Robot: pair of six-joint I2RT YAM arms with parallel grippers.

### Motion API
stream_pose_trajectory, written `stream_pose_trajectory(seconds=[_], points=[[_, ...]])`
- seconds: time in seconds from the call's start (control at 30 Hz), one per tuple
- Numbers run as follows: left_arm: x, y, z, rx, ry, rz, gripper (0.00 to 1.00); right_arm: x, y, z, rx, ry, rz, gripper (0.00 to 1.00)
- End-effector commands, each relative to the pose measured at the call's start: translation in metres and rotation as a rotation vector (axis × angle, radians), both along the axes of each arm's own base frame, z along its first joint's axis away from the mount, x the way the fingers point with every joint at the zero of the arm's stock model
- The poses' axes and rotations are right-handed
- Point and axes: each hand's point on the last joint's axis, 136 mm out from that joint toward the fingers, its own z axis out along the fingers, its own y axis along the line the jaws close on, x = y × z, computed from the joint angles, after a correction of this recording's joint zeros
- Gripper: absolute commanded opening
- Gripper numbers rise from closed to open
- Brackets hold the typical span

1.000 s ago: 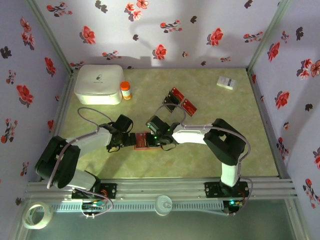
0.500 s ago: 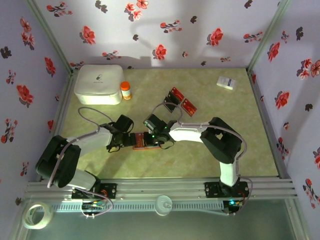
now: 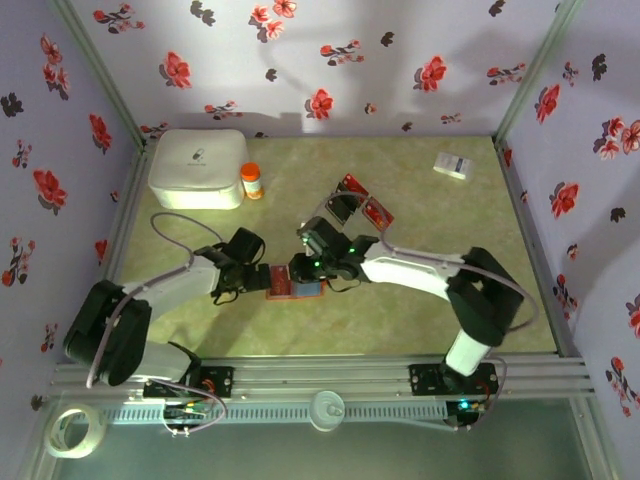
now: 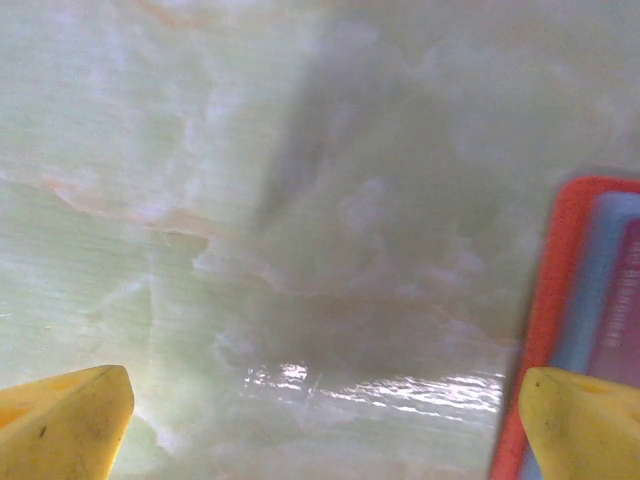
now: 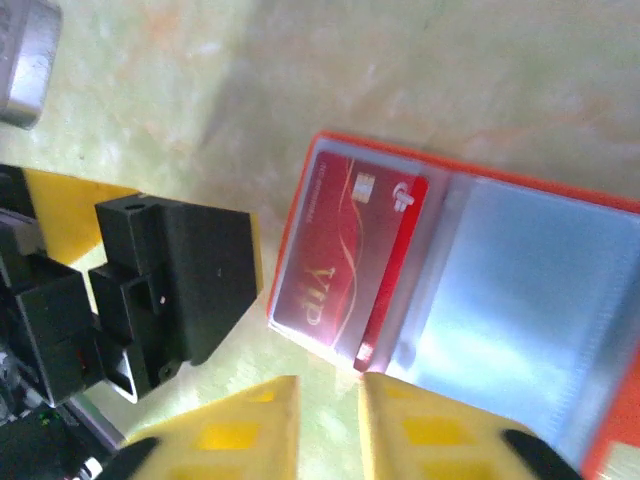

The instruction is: Put the credit cards into the card holder

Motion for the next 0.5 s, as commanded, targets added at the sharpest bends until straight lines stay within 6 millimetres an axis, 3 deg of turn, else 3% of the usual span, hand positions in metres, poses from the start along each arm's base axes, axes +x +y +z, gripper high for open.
stream_pose_trajectory(seconds=[0.0,0.2,0.33,0.47], points=[[0.009,0.005,0.029,0.001,-0.067,0.024,1.00,0.008,-0.043,-0.006,-0.096,-0.038,-0.078,0.33],[0.023,-0.010,0.063,-0.096,-0.172,-0.002,1.00,0.017,-0.085,-0.020,-0.179,-0.079,-0.164,0.54],[0.033,-0.023,0.080,-0.167,-0.228,-0.020,1.00,0.021,-0.083,-0.032,-0.183,-0.074,-0.160,0.56],[0.041,-0.035,0.084,-0.208,-0.241,-0.044,1.00,0.025,-0.077,-0.042,-0.186,-0.066,-0.160,0.55]])
